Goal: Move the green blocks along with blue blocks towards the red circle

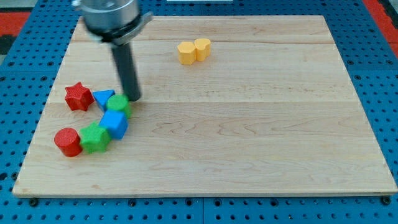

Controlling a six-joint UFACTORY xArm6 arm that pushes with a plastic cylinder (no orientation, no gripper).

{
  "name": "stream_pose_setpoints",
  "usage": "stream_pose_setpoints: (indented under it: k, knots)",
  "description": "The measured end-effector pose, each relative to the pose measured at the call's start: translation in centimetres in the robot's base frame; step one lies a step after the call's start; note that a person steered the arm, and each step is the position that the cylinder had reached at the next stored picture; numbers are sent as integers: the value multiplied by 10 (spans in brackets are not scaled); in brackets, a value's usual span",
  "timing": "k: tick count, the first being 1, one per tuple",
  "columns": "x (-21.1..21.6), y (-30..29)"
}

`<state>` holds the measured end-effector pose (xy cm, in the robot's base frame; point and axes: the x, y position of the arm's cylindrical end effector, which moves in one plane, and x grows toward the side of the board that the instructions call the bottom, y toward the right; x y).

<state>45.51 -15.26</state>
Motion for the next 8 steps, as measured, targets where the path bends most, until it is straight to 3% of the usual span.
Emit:
stream_pose_setpoints:
  k: [1, 2, 3, 4, 5, 6, 7, 8]
  knots:
    - [0, -9]
    - [-93, -6]
    - [-86, -61]
    - [-38, -15]
    - [-29, 23]
    - [12, 9]
    - [-30, 17]
    - [-81, -20]
